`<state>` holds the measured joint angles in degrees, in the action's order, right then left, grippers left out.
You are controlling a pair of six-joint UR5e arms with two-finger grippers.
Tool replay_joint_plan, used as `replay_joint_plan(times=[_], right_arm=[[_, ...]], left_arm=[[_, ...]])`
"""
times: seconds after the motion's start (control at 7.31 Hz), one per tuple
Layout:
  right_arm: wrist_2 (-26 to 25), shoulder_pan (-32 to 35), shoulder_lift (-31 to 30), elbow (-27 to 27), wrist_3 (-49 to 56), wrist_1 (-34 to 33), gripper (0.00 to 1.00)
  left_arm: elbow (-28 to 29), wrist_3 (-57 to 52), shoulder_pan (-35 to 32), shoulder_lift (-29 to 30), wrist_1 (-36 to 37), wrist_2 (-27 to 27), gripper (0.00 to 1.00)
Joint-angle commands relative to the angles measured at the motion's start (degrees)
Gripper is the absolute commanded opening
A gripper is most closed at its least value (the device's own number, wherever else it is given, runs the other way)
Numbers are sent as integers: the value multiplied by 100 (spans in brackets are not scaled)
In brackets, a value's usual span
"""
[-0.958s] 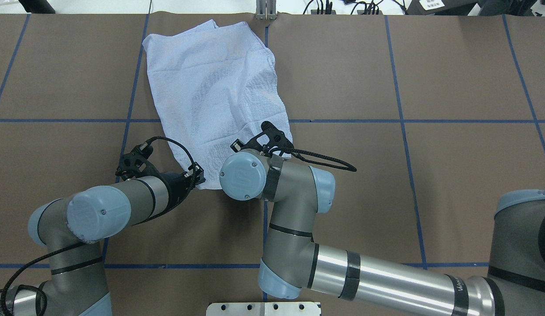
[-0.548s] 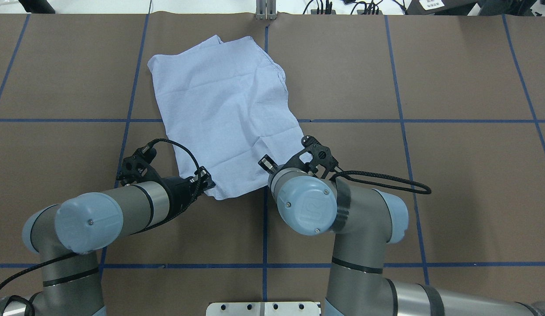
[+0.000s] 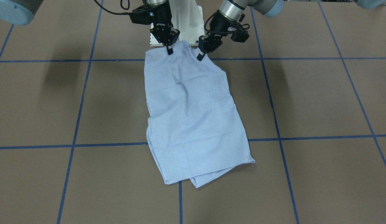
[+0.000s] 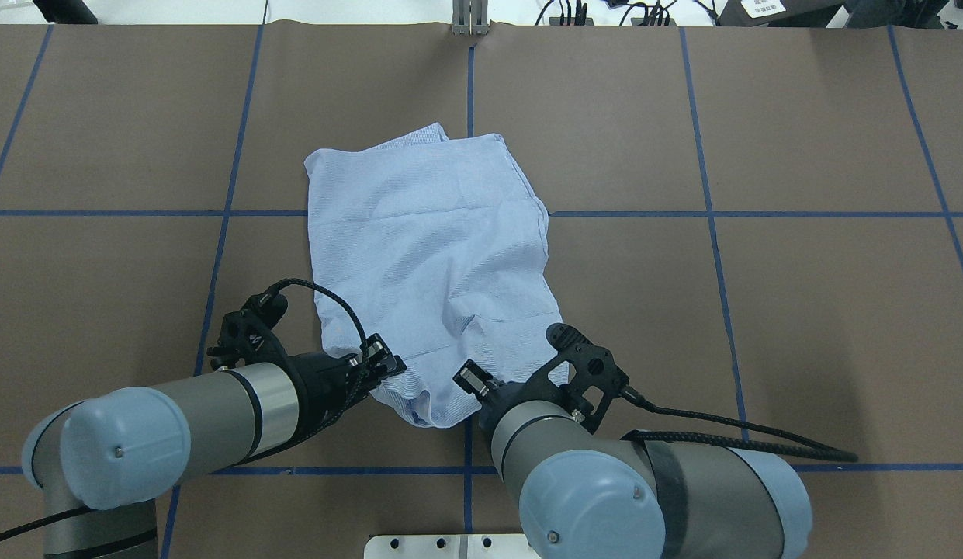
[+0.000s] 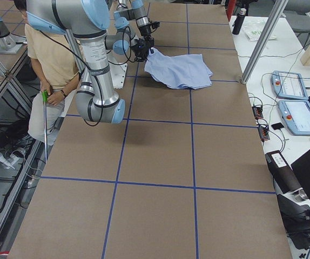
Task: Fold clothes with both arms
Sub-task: 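Lift the near edge with both grippers and fold it away from the robot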
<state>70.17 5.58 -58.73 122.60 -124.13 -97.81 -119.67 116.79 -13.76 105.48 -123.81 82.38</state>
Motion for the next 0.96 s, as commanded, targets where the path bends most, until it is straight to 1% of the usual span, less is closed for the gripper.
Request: replay_joint_plan(times=[0.0,0.14,0.41,0.55,0.68,0.82], right_arm=[[-91,-136,-25,317,-32,-449,0],[-82,21,54,125,3,-449,0],[-82,433,317,-139,64,-440,0],[-65,679,701,-558,99,-423,0],[-38,934,992,-875,248,-397,0],[-12,1163,1178,-1096,397,-370,0]], left_arm=[[-372,-24,49,-28,329,59,0],[-425,-172,5,16,619,216,0],[-417,-209,-327,261,1164,261,0],[-408,-548,-503,550,1601,262,0],[-347,-682,-766,648,1789,270,0],[-190,-1136,-1108,701,1799,305,0]])
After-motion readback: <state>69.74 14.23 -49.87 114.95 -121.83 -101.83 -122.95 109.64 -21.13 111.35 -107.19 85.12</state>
